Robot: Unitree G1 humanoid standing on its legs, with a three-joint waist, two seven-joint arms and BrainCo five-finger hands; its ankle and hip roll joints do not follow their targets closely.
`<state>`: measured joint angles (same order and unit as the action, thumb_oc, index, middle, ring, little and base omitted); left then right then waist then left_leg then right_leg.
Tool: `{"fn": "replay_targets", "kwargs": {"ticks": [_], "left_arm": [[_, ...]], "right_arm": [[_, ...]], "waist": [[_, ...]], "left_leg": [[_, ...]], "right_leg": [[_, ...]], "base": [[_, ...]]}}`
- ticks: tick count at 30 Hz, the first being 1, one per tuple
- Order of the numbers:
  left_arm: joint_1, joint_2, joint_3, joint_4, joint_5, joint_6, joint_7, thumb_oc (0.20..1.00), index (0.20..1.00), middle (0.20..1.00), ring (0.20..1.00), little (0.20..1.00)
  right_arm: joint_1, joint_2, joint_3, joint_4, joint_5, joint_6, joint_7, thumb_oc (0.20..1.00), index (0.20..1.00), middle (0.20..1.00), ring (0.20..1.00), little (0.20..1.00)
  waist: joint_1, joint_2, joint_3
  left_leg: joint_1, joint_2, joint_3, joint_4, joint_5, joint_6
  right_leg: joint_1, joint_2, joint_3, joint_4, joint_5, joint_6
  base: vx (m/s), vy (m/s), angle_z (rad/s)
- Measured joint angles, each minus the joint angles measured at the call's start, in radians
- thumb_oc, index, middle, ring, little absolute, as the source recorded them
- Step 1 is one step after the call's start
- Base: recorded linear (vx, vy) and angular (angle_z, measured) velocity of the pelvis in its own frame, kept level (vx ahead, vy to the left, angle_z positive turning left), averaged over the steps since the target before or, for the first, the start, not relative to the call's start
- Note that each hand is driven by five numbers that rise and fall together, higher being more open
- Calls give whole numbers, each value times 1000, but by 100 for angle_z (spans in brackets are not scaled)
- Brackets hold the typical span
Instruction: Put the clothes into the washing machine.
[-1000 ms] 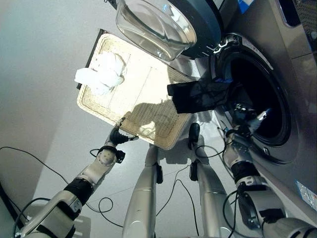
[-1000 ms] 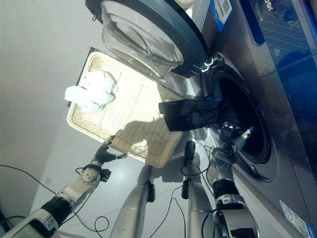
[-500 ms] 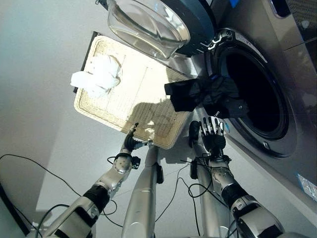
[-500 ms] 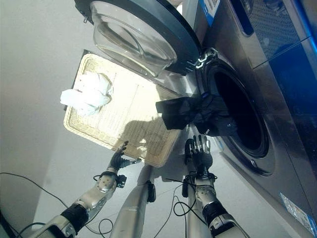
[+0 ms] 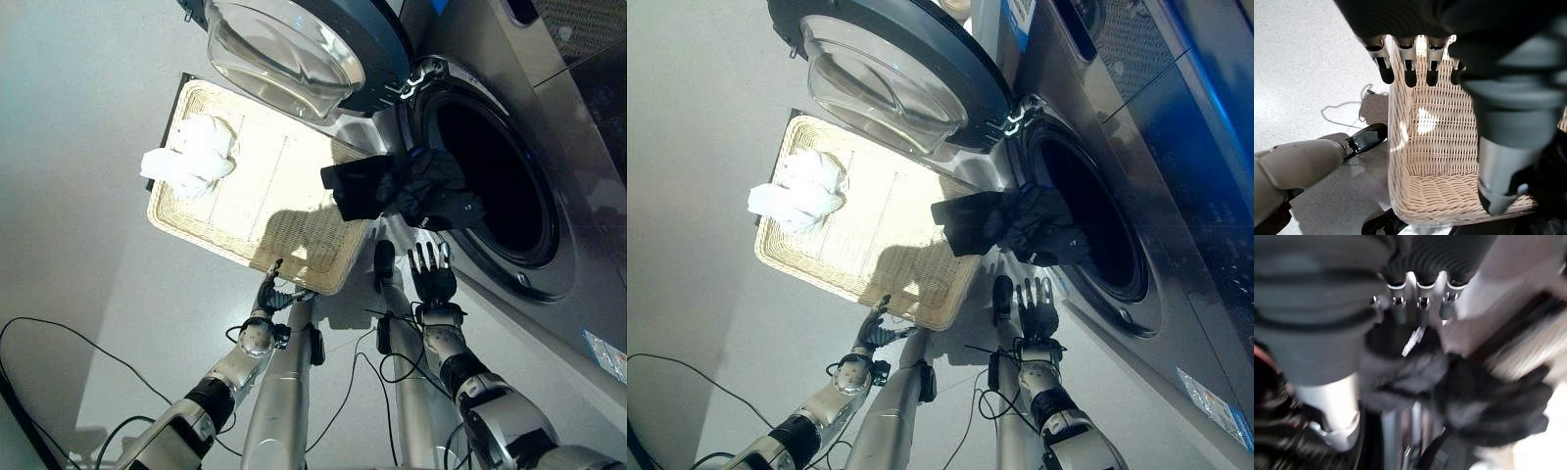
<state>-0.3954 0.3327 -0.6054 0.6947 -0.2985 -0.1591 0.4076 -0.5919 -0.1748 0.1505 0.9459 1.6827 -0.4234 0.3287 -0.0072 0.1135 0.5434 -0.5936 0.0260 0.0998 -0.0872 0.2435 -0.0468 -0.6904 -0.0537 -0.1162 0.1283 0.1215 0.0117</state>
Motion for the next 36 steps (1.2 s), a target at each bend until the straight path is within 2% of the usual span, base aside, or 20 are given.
{"fn": "replay_targets", "kwargs": {"ticks": [4,6,8,10,11,13,14,17,19,21,22,24,27,31,32,33,36], "left_arm": [[-1,60,-2,-40,-14,35,-23,1000,1000,1000,1000,1000],[-1,84,-1,-55,-33,49,-23,1000,1000,1000,1000,1000],[-9,103,-4,-67,-40,65,-24,1000,1000,1000,1000,1000],[-22,115,-6,-77,-40,68,-27,1000,1000,1000,1000,1000],[-22,115,-6,-77,-40,68,-27,1000,1000,1000,1000,1000],[-47,126,-22,-77,-48,68,-30,1000,1000,1000,1000,1000],[-53,128,-24,-76,-51,67,-30,1000,1000,1000,1000,1000],[-74,131,-41,-78,-51,66,-29,1000,1000,1000,1000,1000],[-78,132,-41,-83,-51,66,-29,1000,1000,1000,1000,1000],[-68,153,-41,-131,-52,77,-28,1000,1000,1000,1000,1000],[-61,172,-41,-157,-52,82,-27,1000,1000,1000,1000,1000],[-58,196,-40,-168,-52,85,-28,1000,1000,1000,1000,1000],[-45,225,-39,-171,-52,85,-30,1000,1000,1000,1000,1000],[-2,275,-27,-185,-78,85,-45,1000,1000,1000,1000,1000],[-2,275,-27,-185,-78,85,-45,1000,1000,1000,1000,1000],[9,285,-15,-197,-79,85,-57,1000,1000,1000,1000,1000],[9,275,0,-203,-78,84,-64,1000,1000,1000,1000,1000]], "right_arm": [[-67,-74,-88,-55,164,3,56,1000,1000,1000,1000,1000],[-108,-96,-100,-60,194,6,53,1000,1000,1000,1000,1000],[-145,-120,-106,-54,198,21,0,1000,1000,1000,1000,1000],[-171,-130,-126,-23,242,69,-82,1000,1000,1000,1000,1000],[-171,-130,-126,-23,242,69,-82,1000,1000,1000,1000,1000],[-188,-148,-144,19,267,148,-146,1000,1000,1000,1000,1000],[-190,-151,-144,23,268,165,-157,1000,1000,1000,1000,1000],[-207,-163,-146,55,274,250,-159,1000,1000,1000,1000,1000],[-205,-161,-149,39,274,260,-118,1000,1000,1000,1000,1000],[-168,-148,-188,-84,275,220,-71,1000,1000,1000,1000,1000],[-160,-148,-199,-144,275,180,-24,1000,1000,1000,1000,1000],[-164,-149,-227,-200,275,117,6,1000,1000,1000,1000,1000],[-189,-165,-264,-227,275,42,23,1000,1000,1000,1000,1000],[-206,-235,-307,-290,276,-87,35,1000,1000,1000,1000,1000],[-206,-235,-307,-290,276,-87,35,1000,1000,1000,1000,1000],[-188,-237,-327,-346,281,-130,34,1000,1000,1000,1000,1000],[-152,-210,-324,-403,294,-186,32,1000,1000,1000,1000,1000]], "waist": [[24,0,0],[23,0,0],[24,0,0],[24,0,0],[24,0,0],[27,0,0],[27,0,0],[32,0,0],[41,0,0],[52,1,0],[51,1,0],[52,1,0],[53,1,0],[54,1,0],[54,1,0],[54,1,0],[52,1,0]], "left_leg": [[-3,4,-23,0,2,2],[-8,4,-26,0,4,4],[-13,4,-34,0,5,6],[-19,4,-47,0,8,10],[-19,4,-47,0,8,10],[-30,2,-49,0,14,17],[-33,2,-50,0,14,18],[-36,1,-52,0,15,18],[-37,2,-52,0,15,18],[-39,3,-52,0,13,15],[-40,3,-52,0,15,17],[-41,2,-53,0,15,18],[-43,-1,-54,0,15,18],[-46,-5,-55,0,15,18],[-46,-5,-55,0,15,18],[-46,-4,-54,0,15,18],[-47,-2,-54,0,14,17]], "right_leg": [[7,4,-8,-5,-1,-1],[5,5,-13,-6,-1,-2],[5,5,-20,-10,-1,-2],[5,5,-31,-13,-1,-2],[5,5,-31,-13,-1,-2],[0,4,-35,-20,-2,-2],[-2,3,-36,-20,-2,-2],[-3,1,-44,-22,-2,-1],[-4,2,-48,-23,-2,-1],[-6,3,-49,-25,-2,-1],[-7,3,-49,-25,-2,-1],[-7,2,-50,-25,-2,-1],[-7,-2,-52,-25,-2,-1],[-7,-5,-52,-31,-2,-1],[-7,-5,-52,-31,-2,-1],[-7,-4,-52,-32,-2,-1],[-8,-1,-50,-33,-2,-1]], "base": [[-2,-93,8],[-18,-84,5],[-17,-70,7],[-11,-51,10],[-6,-38,9],[-8,-59,7],[-5,-59,4],[6,-47,2],[22,-35,-1],[0,0,0],[0,0,0],[0,0,0],[2,0,1],[0,0,0],[0,0,0],[0,0,0],[0,0,0]]}}
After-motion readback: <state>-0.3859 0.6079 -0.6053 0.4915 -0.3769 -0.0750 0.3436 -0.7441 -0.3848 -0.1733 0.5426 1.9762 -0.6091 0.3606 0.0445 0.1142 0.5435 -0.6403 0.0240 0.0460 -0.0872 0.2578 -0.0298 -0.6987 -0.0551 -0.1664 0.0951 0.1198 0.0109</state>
